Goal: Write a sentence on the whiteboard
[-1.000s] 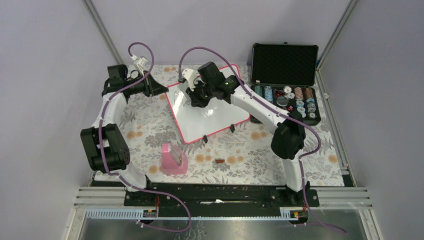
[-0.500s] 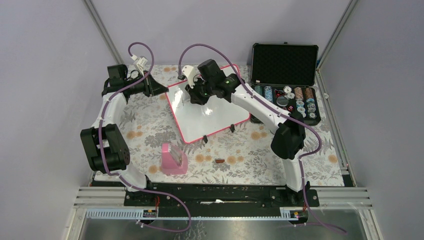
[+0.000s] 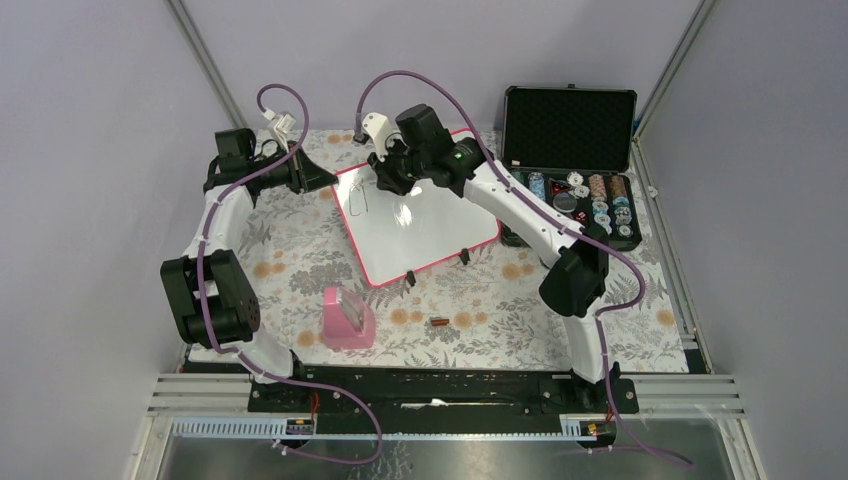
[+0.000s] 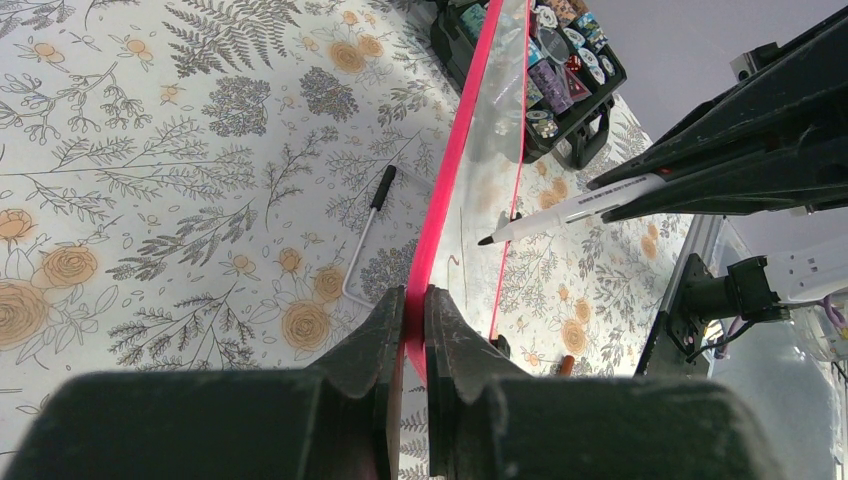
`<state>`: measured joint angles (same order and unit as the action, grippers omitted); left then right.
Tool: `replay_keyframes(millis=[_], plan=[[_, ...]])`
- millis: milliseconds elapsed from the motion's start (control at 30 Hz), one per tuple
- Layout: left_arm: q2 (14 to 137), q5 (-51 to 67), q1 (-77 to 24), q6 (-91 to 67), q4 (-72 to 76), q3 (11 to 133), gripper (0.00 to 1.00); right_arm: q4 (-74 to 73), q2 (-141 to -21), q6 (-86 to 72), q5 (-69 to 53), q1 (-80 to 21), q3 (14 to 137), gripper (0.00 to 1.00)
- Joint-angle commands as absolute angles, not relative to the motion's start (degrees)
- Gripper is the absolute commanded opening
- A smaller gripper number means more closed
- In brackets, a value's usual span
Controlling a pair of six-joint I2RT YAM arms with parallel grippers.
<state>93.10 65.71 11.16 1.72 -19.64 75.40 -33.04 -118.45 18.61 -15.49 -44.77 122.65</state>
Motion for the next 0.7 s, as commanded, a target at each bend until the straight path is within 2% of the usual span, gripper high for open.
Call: replay_keyframes(millis=[0,667], plan=[[91.6,67.0,10.0,2.9,-19.7,75.9,0.00,-33.9,-119.4,18.7,-14.6,-44.1,125.7,0.00],[91.3,66.7,10.0,2.8,-19.6,75.9,0.00,-33.9,-120.2,19.2,-13.9,-44.1,125.0,0.00]])
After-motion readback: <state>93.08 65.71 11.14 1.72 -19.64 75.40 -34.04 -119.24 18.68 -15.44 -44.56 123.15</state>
